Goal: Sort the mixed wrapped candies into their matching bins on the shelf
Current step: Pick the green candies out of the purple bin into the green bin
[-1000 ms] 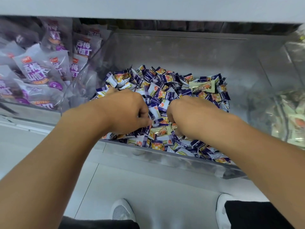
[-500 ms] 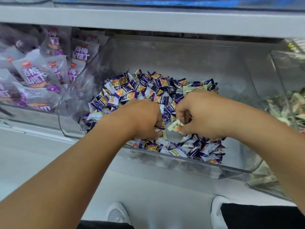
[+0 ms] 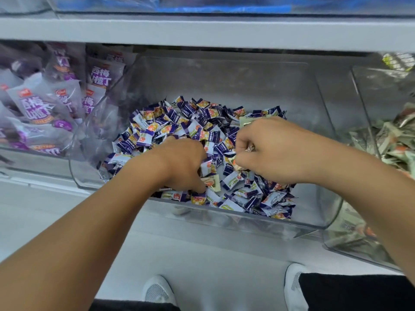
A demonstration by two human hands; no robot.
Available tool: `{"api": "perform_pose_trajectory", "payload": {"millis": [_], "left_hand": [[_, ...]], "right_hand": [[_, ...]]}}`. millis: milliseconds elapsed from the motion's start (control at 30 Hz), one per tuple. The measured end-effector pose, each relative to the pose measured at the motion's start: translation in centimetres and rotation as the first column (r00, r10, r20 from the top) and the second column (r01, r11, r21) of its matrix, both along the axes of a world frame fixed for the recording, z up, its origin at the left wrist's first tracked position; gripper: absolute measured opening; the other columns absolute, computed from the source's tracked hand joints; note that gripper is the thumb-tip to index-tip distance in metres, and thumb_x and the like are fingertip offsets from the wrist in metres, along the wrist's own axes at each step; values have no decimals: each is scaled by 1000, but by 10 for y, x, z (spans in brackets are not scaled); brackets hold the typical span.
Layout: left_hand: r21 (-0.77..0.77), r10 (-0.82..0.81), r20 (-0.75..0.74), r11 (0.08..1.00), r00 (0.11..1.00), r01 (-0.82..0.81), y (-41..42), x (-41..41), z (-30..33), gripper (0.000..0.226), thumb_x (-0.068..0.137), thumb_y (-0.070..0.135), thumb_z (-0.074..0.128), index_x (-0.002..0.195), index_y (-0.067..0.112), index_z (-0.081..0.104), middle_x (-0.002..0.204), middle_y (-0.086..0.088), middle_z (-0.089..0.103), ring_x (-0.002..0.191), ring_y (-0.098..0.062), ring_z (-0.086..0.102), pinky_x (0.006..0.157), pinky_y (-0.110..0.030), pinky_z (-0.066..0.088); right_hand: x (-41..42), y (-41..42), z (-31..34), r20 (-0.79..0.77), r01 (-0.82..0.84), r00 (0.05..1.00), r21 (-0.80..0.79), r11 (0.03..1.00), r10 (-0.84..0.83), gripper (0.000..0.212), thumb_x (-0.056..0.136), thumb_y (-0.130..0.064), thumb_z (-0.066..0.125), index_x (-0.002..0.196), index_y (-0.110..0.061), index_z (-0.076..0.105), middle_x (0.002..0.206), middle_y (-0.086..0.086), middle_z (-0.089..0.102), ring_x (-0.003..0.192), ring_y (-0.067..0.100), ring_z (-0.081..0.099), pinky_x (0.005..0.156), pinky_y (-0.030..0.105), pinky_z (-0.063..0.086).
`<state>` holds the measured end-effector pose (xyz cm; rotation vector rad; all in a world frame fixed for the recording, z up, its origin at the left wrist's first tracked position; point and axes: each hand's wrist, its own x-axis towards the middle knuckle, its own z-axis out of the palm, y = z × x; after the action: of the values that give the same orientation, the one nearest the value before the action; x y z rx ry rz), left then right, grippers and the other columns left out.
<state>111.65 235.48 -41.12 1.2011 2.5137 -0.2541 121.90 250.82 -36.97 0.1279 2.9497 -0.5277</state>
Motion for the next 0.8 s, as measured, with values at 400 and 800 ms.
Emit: {"api": "perform_pose_trajectory", "payload": {"millis": [400, 800], "left_hand": [[591, 11, 608, 661, 794, -462, -24, -7, 11, 13, 83, 16, 77, 85, 8, 66, 71, -6, 70, 63, -10, 56, 64, -22, 45], [672, -3, 665, 438, 747, -597, -15, 6, 29, 11, 81, 20, 77, 90, 14, 73, 78, -4, 68, 63, -15, 57, 49, -21, 45]], "right_hand": [[-10, 3, 4, 28, 144, 989, -385, 911, -144, 6, 78, -14, 78, 83, -15, 75, 63, 8, 71, 50, 16, 58, 50, 30, 47], [3, 13, 18, -228, 100, 947, -457, 884, -225, 5, 87, -18, 75, 89, -18, 79, 67, 4, 74, 63, 20, 72, 69, 43, 62]]}}
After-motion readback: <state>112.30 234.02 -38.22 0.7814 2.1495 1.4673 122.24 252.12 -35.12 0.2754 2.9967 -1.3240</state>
